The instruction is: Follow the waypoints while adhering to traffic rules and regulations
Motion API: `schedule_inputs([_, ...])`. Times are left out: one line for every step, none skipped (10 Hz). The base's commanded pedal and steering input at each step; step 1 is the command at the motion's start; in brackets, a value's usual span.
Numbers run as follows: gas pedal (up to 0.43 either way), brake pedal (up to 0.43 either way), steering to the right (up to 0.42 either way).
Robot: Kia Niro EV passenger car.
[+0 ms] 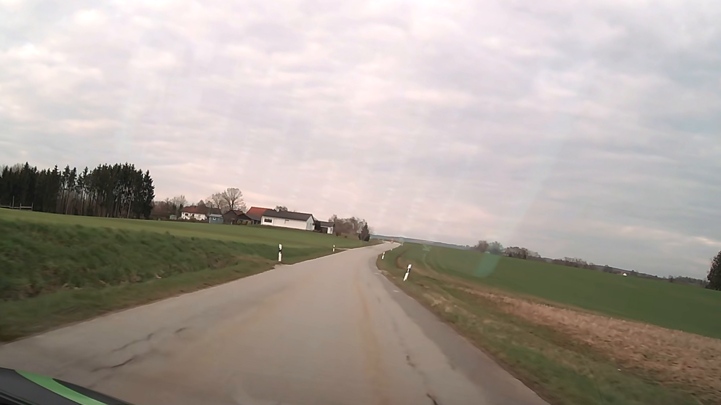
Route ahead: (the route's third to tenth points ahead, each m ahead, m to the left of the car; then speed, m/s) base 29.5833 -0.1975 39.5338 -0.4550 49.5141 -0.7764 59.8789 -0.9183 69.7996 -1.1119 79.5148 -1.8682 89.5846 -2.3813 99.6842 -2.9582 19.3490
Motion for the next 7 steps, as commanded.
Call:
schedule_inputs([0.087,0.000,0.000])
schedule_inputs([0.098,0.000,0.001])
schedule_inputs([0.098,0.000,0.000])
schedule_inputs([0.098,0.000,0.001])
schedule_inputs([0.098,0.000,0.000])
schedule_inputs([0.098,0.000,0.001])
schedule_inputs([0.098,0.000,0.000])
